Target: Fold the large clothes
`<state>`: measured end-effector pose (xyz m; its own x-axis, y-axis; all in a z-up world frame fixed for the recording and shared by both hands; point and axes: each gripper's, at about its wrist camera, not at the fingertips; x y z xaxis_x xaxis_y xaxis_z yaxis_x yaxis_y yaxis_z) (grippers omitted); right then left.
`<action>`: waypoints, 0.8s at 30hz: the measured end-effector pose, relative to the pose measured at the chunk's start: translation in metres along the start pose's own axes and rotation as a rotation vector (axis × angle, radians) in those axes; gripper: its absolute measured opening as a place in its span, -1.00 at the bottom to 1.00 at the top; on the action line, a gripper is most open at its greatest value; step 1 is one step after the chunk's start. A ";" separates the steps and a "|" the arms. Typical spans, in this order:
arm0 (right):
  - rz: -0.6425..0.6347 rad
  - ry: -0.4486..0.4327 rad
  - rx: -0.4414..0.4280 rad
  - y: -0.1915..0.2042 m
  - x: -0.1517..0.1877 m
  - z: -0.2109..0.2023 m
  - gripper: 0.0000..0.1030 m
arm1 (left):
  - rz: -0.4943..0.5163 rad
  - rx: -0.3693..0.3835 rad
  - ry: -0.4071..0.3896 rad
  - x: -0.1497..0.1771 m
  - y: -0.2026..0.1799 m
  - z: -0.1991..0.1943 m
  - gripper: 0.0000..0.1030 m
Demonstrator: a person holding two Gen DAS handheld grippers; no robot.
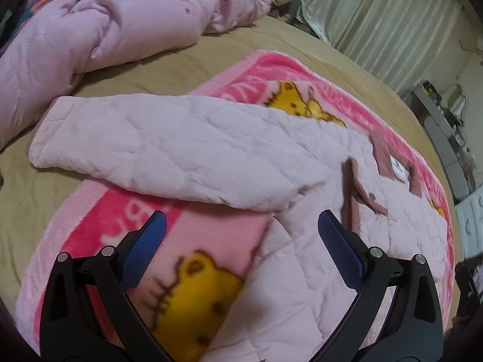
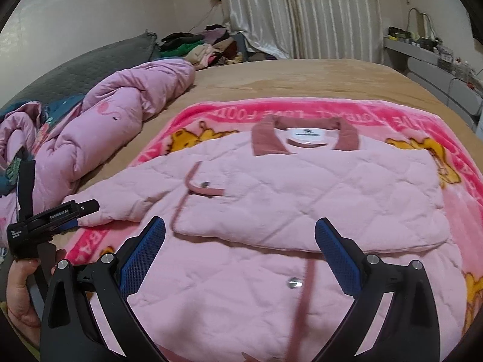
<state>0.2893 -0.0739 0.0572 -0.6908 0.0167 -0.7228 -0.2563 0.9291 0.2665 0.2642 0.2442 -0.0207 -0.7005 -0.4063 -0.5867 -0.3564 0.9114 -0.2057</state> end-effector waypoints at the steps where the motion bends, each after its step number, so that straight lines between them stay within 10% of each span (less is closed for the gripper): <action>1: -0.005 0.000 -0.005 0.005 0.000 0.002 0.92 | -0.011 -0.005 -0.003 -0.001 0.005 -0.001 0.82; 24: -0.150 0.062 -0.129 0.130 0.002 0.055 0.92 | -0.172 -0.149 0.011 -0.013 0.099 0.003 0.82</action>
<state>0.2915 0.0676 0.0554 -0.6779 -0.1448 -0.7208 -0.4414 0.8642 0.2415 0.2399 0.3402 -0.0353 -0.6278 -0.5568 -0.5439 -0.5583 0.8091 -0.1838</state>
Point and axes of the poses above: each gripper's, at about its wrist camera, not at the fingertips, and z roughly the way its jaws point, y to its left, x to its underside, and after that the axes turned 6 degrees about z, right-handed
